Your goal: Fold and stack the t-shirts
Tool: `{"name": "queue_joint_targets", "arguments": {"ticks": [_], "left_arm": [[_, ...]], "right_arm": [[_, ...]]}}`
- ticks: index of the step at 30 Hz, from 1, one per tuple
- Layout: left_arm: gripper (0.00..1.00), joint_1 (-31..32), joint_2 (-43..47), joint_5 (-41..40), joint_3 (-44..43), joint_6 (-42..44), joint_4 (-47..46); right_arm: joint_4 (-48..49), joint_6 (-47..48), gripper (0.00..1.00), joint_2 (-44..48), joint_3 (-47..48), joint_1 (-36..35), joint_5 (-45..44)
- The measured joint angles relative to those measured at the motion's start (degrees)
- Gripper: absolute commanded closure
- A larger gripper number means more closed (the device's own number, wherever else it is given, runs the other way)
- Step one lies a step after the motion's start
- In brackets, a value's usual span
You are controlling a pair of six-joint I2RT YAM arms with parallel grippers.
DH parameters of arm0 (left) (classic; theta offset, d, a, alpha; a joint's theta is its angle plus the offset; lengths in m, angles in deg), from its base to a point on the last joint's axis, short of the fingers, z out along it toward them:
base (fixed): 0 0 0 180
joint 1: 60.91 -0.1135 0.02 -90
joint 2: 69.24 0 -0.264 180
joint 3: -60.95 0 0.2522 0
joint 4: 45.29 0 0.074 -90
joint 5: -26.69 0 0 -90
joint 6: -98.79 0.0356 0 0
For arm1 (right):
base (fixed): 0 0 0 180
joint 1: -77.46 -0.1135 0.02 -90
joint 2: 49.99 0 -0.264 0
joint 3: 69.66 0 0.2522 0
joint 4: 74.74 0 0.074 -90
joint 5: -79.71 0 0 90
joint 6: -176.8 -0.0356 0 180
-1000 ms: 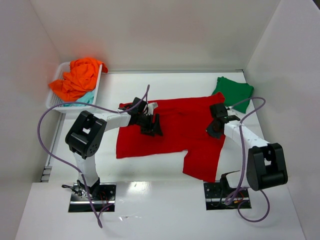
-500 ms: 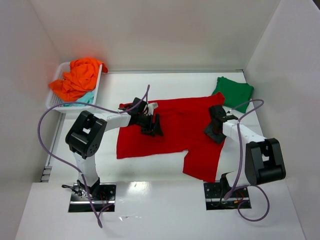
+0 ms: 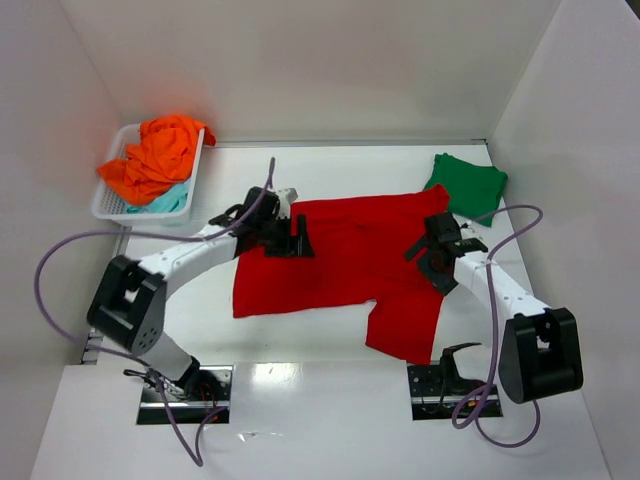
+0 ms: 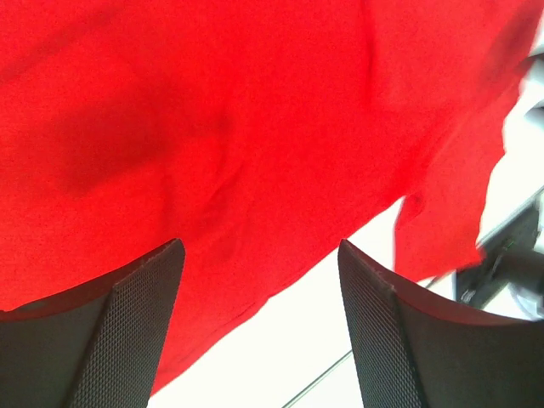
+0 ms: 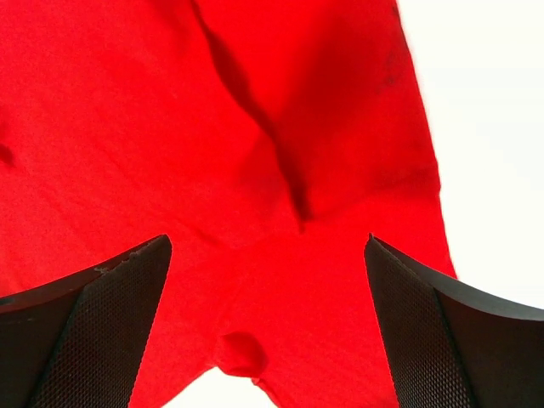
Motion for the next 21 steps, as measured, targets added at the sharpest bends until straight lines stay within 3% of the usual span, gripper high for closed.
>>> {"name": "queue_joint_targets", "arguments": {"ticks": [8,14,21], "left_arm": [[0.18,0.0,17.9,-11.6,10.1,-8.7,-0.1],[0.18,0.0,20.0,-17.1,15.7,-14.5,1.5],[0.17,0.0,20.3,-19.4,16.2,-17.3,1.4]], "right_arm": [[0.4,-0.3,0.00,-2.2,-2.4,0.0,2.9],[-0.4,-3.8,0.00,-3.2,-3.0,-0.1,3.5],[-4.0,-9.7,0.00,1.0,-4.0,-0.1,-0.2]]}}
